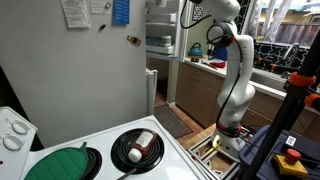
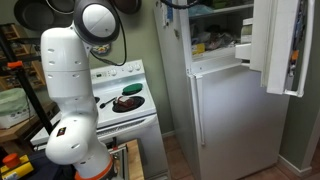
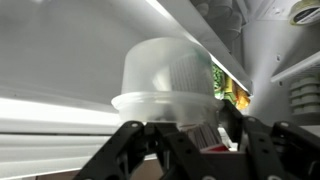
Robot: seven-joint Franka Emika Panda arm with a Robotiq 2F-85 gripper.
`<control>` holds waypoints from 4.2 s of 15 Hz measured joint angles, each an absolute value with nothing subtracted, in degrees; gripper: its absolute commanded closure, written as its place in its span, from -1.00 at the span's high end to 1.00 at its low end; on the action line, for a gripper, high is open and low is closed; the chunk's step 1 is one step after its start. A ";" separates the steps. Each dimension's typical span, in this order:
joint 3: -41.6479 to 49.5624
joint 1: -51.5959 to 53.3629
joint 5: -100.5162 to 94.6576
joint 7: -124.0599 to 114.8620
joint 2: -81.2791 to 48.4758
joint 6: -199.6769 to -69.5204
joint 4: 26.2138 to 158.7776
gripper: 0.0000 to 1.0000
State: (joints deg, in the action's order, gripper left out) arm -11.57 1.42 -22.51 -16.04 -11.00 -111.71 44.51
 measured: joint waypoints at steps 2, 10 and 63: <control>-11.78 1.06 -19.55 -12.98 -9.33 -111.64 44.51 -0.49; -11.67 -1.30 -5.09 -2.92 -2.01 -106.70 49.23 -0.49; -11.86 23.25 18.32 24.00 34.28 -91.58 108.00 -0.49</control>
State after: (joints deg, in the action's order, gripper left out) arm -11.86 23.25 18.32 24.00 34.28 -91.58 108.00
